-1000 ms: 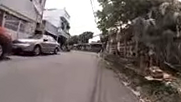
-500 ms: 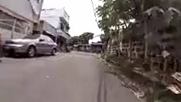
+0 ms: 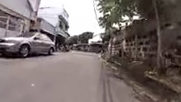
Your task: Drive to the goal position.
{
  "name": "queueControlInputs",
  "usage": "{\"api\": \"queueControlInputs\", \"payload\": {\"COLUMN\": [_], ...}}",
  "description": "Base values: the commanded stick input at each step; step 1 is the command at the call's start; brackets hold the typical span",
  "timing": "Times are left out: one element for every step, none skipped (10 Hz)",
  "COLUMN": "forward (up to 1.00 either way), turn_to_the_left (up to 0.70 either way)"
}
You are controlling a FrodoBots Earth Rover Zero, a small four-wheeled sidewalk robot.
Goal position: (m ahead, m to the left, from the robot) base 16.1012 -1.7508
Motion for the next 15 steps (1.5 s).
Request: {"api": "queueControlInputs", "payload": {"forward": [1.0, 1.0, 1.0, 1.0, 1.0, 1.0, 1.0, 1.0, 1.0, 1.0, 1.0, 1.0, 1.0, 1.0, 1.0], "turn_to_the_left": [0.0, 0.0, 0.0, 0.0, 0.0, 0.0, 0.0, 0.0, 0.0, 0.0, 0.0, 0.0, 0.0, 0.0, 0.0]}}
